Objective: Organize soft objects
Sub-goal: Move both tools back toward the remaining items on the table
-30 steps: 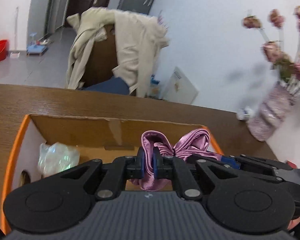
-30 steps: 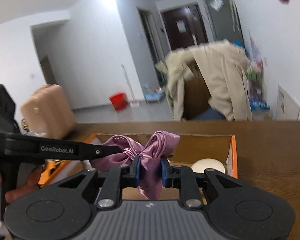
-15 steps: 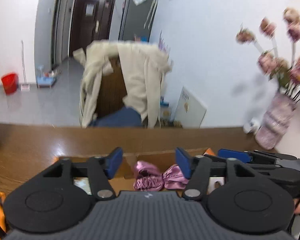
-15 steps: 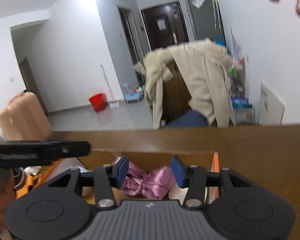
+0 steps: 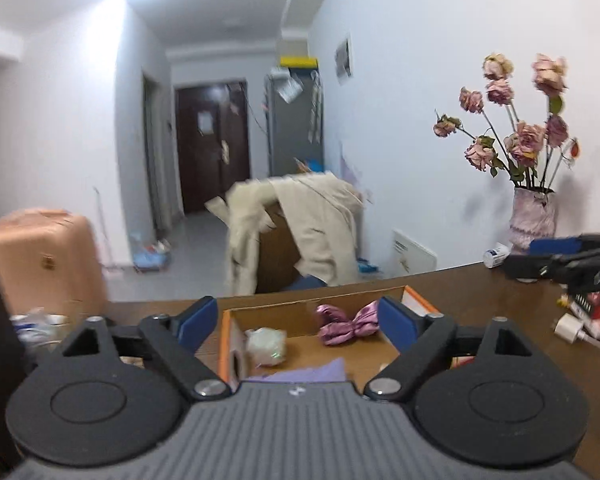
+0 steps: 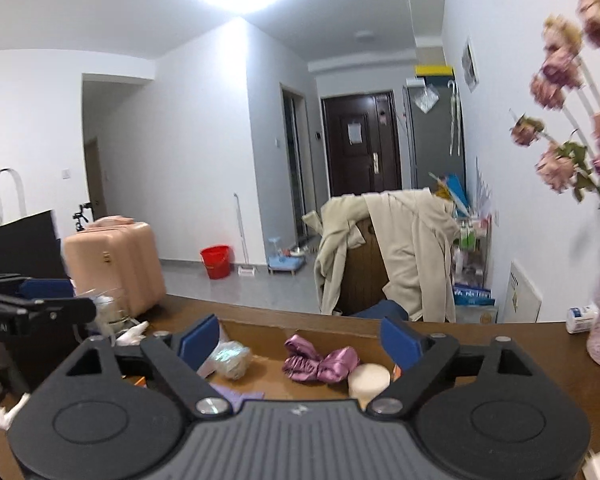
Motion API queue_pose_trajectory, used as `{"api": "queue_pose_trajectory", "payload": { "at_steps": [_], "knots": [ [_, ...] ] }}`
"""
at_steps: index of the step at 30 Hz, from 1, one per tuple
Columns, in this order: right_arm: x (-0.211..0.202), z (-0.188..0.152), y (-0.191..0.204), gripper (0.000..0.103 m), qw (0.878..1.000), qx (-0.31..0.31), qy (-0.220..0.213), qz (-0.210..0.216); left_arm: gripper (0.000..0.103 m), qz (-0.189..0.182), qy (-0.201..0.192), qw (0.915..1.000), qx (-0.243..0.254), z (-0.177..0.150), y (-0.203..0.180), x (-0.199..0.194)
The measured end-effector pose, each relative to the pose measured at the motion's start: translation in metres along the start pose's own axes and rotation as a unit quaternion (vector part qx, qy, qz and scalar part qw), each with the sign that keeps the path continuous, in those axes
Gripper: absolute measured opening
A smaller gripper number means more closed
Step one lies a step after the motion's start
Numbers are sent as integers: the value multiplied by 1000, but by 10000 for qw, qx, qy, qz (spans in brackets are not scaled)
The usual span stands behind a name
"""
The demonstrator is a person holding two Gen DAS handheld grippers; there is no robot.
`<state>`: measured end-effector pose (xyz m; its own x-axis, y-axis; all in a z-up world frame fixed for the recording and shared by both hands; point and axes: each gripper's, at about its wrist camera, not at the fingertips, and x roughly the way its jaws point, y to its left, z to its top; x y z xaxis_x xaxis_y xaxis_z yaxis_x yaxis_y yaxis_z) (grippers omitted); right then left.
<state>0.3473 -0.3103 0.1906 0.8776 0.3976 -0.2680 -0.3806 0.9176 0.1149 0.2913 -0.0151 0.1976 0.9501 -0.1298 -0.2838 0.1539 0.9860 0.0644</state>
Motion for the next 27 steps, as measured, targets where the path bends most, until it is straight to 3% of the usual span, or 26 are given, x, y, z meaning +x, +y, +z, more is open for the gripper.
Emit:
{"api": "queue_pose_trajectory", "payload": {
  "at_steps": [7, 12, 14, 18, 22, 27],
  "knots": [
    [-85, -59, 20, 92, 9995, -208, 58, 222, 100, 78, -60, 9989, -461, -72, -14, -86],
    [-123, -102, 27, 94, 9992, -291, 157, 237, 102, 121, 175, 9977, -649, -114, -25, -114],
    [-130, -118, 26, 100, 9992, -207, 293, 173, 102, 110, 362, 9972, -641, -126, -30, -112],
    [-138, -141, 21, 100, 9986, -146, 498, 42, 102, 167, 607, 9963, -588, -135, -35, -102],
    [-137, -145, 9, 100, 9986, 50, 527, -70, 101, 123, 612, 9966, -545, -133, -38, -88],
    [-113, -142, -5, 98, 9977, 205, 625, -173, 88, 131, 805, 9957, -435, -139, -38, -55]
  ]
}}
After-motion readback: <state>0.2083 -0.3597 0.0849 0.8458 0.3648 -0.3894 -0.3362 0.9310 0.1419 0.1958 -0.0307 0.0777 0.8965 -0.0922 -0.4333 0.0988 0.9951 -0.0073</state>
